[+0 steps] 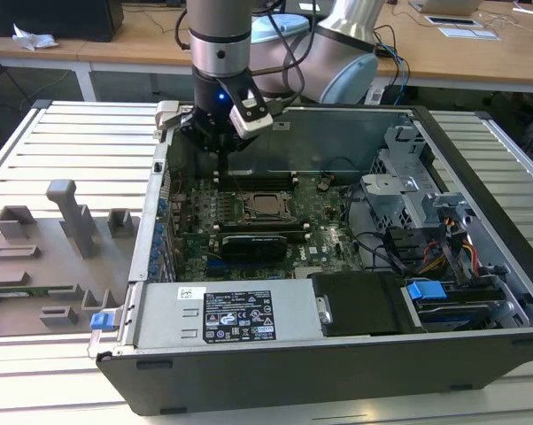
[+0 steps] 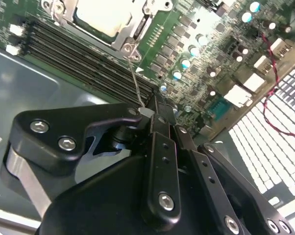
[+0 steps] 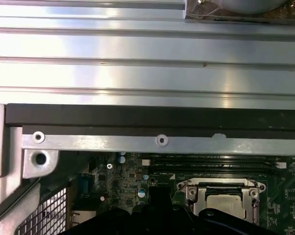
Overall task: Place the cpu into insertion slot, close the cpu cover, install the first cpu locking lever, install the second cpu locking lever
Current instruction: 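Install the first cpu locking lever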
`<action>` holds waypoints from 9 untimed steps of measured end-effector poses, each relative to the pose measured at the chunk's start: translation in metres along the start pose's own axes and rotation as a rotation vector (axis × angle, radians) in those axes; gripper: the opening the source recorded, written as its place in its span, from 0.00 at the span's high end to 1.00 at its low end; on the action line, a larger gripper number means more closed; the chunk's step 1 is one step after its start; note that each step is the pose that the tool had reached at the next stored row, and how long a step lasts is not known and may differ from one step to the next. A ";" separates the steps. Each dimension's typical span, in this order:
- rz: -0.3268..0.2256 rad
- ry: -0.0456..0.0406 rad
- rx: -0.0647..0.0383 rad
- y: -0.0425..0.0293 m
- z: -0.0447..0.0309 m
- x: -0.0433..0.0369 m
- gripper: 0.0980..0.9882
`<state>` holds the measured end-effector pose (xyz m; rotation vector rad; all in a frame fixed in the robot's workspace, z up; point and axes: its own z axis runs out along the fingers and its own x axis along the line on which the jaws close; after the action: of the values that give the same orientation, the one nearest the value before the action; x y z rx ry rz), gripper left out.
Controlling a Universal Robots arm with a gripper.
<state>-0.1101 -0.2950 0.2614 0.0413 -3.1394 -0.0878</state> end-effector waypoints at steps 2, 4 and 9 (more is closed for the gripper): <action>0.000 0.0001 0.000 -0.0001 0.0002 -0.0041 0.99; 0.000 -0.0001 0.000 -0.0003 0.0002 -0.0100 0.99; 0.000 0.0001 0.000 -0.0006 0.0003 -0.0212 0.99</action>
<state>-0.0889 -0.2950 0.2611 0.0413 -3.1394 -0.0879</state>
